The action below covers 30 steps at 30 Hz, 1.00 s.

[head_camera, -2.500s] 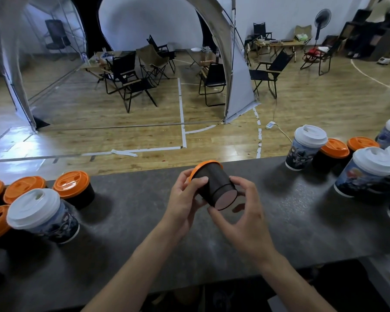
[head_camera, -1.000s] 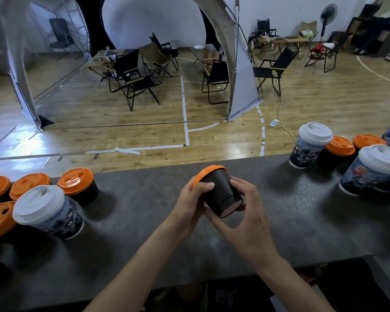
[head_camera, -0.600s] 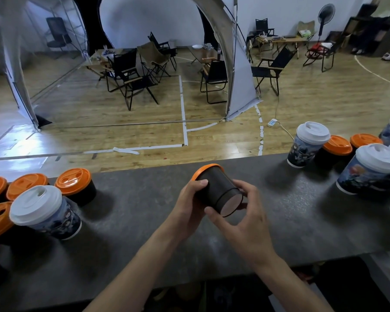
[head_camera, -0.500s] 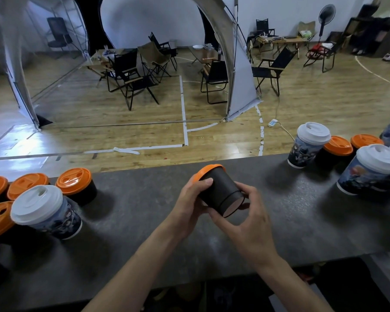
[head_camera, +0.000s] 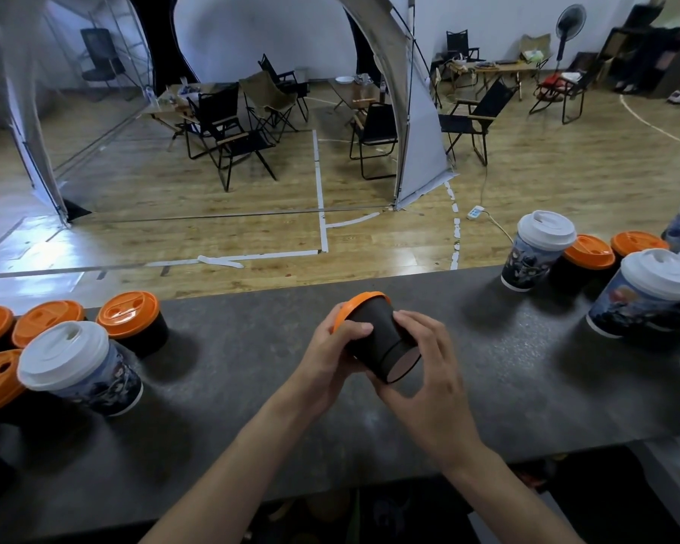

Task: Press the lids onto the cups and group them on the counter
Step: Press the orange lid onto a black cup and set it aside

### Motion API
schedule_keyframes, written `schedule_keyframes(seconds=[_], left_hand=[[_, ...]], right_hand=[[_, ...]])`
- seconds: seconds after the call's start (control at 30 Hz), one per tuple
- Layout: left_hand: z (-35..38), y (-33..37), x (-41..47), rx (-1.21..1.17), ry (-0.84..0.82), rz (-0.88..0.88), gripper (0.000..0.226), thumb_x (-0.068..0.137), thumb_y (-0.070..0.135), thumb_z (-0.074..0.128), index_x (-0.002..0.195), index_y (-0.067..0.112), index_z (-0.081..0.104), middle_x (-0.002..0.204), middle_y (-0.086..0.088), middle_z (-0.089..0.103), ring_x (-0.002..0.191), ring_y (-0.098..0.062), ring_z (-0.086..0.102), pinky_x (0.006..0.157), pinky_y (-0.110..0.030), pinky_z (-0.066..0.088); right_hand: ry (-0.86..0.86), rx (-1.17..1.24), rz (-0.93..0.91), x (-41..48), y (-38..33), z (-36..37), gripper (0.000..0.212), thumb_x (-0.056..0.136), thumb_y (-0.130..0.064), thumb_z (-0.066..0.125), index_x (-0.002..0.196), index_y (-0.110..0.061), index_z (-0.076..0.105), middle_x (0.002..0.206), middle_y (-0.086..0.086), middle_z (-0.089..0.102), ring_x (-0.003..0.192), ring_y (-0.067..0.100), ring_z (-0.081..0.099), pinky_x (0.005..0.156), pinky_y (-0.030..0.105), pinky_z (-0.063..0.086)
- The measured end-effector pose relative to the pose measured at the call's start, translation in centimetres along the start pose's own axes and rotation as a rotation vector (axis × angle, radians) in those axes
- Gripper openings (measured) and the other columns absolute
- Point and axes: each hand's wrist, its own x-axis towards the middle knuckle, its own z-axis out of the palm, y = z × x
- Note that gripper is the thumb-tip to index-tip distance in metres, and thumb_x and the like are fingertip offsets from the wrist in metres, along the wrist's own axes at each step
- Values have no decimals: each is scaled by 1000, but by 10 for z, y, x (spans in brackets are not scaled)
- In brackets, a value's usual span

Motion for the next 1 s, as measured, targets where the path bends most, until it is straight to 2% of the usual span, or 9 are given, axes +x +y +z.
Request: schedule_keyframes(seconds=[0.1, 0.2, 0.27, 0.43, 0.53, 0.63, 0.8, 0.9, 1.0], left_hand=[[-2, -2, -4, -160, -76, -21, 70, 75, 30, 68, 136, 1, 55, 117, -23, 66, 103, -32, 66, 74, -37, 58], [0, -8, -2, -120, -73, -26, 68, 80, 36, 72, 138, 4, 55, 127, -28, 62, 111, -34, 64, 90, -43, 53], [4, -7, 0, -64, -15, -22, 69, 75, 37, 77, 134, 9, 57, 124, -25, 63, 107, -31, 65, 88, -44, 51], [2, -7, -2, -132, -47, 47, 69, 75, 32, 71, 137, 6, 51, 123, -24, 63, 106, -33, 65, 85, -42, 55], [-1, -8, 1, -120, -60, 39, 73, 79, 34, 71, 140, 2, 49, 135, -30, 58, 114, -37, 61, 94, -45, 51], [-4, -10, 4, -123, -57, 48, 77, 76, 29, 70, 141, -3, 45, 129, -30, 58, 113, -38, 59, 92, -45, 51], [-4, -11, 1, -125, -49, 47, 73, 76, 30, 70, 139, 0, 49, 126, -26, 61, 112, -35, 61, 91, -44, 52], [1, -10, 3, -9, 56, -15, 67, 79, 49, 74, 133, 10, 60, 127, -20, 67, 112, -29, 67, 93, -43, 52], [9, -18, 0, -31, 58, -175, 58, 97, 61, 46, 130, 18, 66, 125, -7, 72, 115, -20, 67, 106, -43, 46]], right_hand=[[18, 125, 87, 1, -6, -1, 81, 68, -39, 92, 135, -15, 53, 131, -7, 55, 124, 9, 55, 103, 18, 43], [54, 64, 55, 3, -3, -2, 77, 68, -25, 95, 134, -14, 57, 131, -5, 57, 124, 10, 56, 105, 23, 45], [40, -14, -22, 2, -1, -1, 77, 68, -16, 95, 135, -11, 57, 137, -4, 54, 128, 12, 52, 109, 23, 42], [9, 121, 55, 2, -5, -1, 88, 67, -36, 94, 138, -9, 50, 137, -1, 53, 129, 9, 52, 106, 18, 41], [42, 75, 39, 1, 0, 1, 82, 68, -23, 96, 137, -8, 52, 136, 0, 55, 129, 9, 52, 108, 19, 42], [25, 15, -24, -2, 7, 3, 87, 66, -6, 94, 141, -10, 50, 141, 4, 52, 135, 13, 49, 112, 20, 39], [22, 7, -32, -3, 9, 6, 90, 65, -3, 93, 142, -11, 48, 140, 3, 50, 133, 10, 49, 110, 18, 40], [56, 95, 69, -2, 5, 5, 83, 67, -14, 96, 137, -12, 52, 134, -2, 58, 124, 8, 56, 102, 18, 45], [60, 85, 82, 6, -2, 2, 71, 72, -37, 90, 129, -15, 54, 124, -4, 58, 116, 12, 58, 95, 16, 44]])
